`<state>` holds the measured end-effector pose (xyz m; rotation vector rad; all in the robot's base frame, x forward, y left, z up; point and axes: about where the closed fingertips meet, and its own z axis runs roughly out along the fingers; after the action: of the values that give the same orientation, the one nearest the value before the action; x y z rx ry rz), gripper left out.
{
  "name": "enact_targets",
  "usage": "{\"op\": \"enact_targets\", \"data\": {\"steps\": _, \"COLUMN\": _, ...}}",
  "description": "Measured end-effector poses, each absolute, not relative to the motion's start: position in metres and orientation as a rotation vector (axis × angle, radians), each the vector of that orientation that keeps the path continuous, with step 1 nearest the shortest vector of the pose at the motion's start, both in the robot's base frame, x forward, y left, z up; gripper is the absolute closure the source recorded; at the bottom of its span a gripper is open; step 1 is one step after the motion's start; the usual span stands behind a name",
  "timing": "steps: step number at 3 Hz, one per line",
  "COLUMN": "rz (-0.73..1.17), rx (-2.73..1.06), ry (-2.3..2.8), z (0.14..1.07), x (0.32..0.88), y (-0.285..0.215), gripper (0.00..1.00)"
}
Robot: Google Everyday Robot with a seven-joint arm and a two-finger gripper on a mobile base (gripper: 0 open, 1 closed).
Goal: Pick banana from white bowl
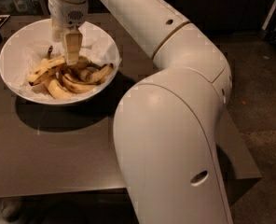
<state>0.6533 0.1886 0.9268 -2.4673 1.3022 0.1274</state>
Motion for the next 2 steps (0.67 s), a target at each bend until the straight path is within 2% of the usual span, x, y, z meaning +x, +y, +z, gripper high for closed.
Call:
{"op": "enact_targets", "data": {"steps": 1, "rz": 0.175, "rx": -2.468, "ry": 1.332, "z": 0.914, "x": 0.651, "y": 0.193, "gripper": 0.45}}
{"op": "enact_targets", "data": {"steps": 2, "rz": 0.221, "rx": -2.475, "ry": 1.358, "z": 0.900, "x": 0.649, "y": 0.197, "gripper": 0.45}}
